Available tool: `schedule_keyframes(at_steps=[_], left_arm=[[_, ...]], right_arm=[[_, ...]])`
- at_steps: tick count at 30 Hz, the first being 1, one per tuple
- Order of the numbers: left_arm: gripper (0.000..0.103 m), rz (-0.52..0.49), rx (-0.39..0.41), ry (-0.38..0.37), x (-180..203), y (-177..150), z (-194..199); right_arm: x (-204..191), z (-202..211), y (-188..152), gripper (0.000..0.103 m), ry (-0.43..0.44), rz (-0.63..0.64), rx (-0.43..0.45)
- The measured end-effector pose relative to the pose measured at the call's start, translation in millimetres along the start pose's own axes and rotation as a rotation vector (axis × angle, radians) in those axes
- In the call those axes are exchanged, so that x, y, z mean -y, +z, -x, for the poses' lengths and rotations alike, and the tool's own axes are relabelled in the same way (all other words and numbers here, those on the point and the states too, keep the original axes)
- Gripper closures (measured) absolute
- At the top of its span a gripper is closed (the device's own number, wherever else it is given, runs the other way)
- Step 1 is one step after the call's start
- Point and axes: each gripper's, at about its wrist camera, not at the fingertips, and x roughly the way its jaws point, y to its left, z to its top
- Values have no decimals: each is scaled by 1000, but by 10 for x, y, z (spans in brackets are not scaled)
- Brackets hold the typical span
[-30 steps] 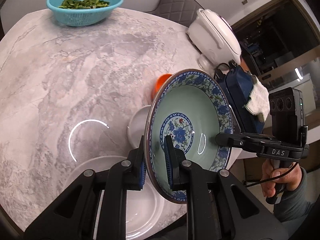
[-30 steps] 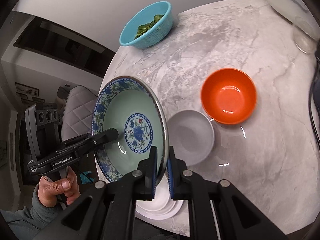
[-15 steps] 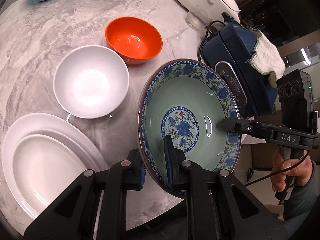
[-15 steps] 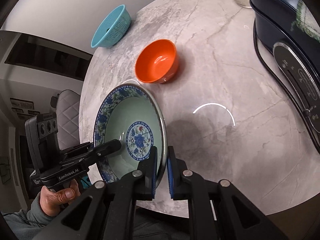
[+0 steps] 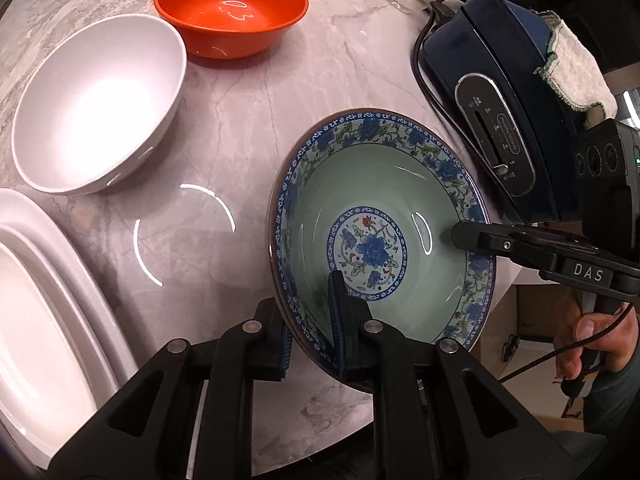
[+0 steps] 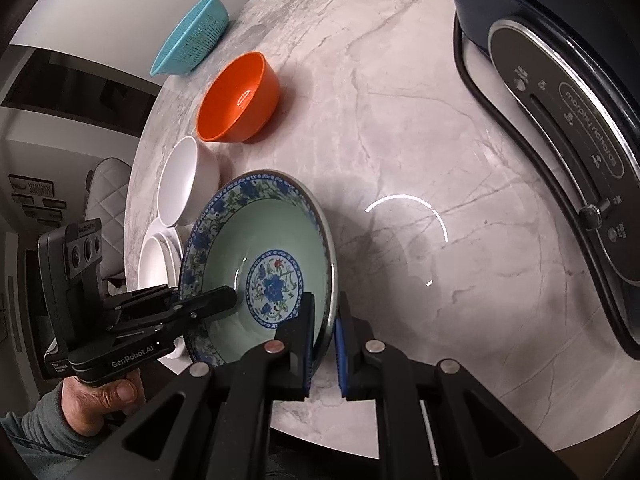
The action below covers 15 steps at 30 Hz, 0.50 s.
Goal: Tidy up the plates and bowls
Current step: 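Lift the patterned bowl with both grippers and carry it toward the dark appliance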
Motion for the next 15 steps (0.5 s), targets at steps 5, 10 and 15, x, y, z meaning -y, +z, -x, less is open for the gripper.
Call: schedule_keyframes(at_steps=[5,10,15], left_arm=[[89,-3,-2,5,53,59,-96],[89,7,-4,12,57,57,-142],[87,40,3,1,5,40,-152]], right_arm=[[134,-11,-30,91,-1,2,-1],[187,-67,-20,91,-3,7,-5],[193,-120,-29,91,-8,15,-15]])
